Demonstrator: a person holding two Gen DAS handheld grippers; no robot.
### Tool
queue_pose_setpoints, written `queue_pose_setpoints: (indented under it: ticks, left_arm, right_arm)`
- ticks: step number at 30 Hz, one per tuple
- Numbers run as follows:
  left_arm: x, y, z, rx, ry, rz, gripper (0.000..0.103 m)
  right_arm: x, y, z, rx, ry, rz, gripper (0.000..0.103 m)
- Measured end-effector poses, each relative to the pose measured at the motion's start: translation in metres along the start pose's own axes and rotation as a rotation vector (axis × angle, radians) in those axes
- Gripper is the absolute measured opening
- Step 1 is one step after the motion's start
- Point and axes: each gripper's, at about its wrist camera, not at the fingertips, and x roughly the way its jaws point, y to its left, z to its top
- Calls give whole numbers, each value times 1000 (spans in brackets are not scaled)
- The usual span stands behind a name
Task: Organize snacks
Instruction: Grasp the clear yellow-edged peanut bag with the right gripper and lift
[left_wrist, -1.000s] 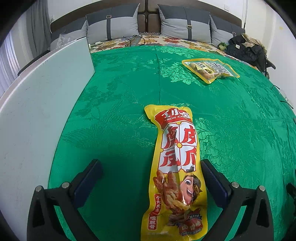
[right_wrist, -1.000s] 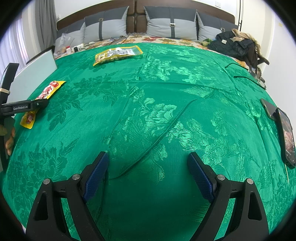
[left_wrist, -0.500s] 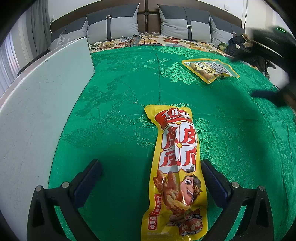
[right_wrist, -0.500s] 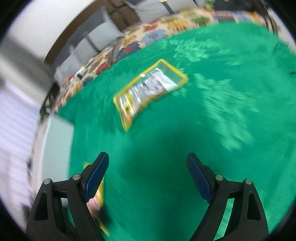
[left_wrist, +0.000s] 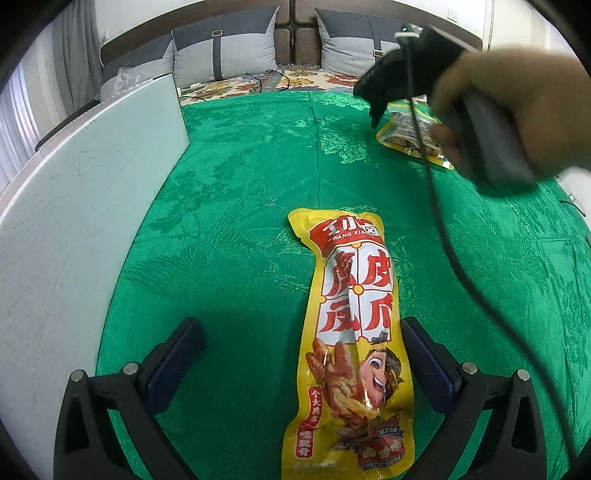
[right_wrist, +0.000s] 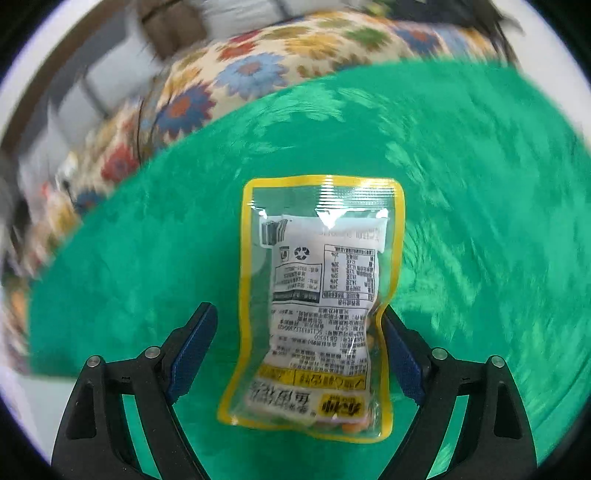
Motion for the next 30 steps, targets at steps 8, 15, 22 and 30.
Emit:
queue_pose_setpoints:
  ticks: [8, 15, 22, 30]
  left_arm:
    - [0, 1, 0, 0, 0, 0, 103]
    - [0, 0, 0, 0, -1, 0, 103]
    - [0, 0, 0, 0, -1, 0, 103]
    - [0, 1, 0, 0, -1, 0, 103]
  right_arm:
    - [-21, -36, -46, -233, -20, 48, 66]
    - [-66, -92, -113, -410, 30, 162, 66]
    - [-111, -141, -217, -515, -68, 200, 66]
    - [-104, -141, -245, -461, -216, 207, 81]
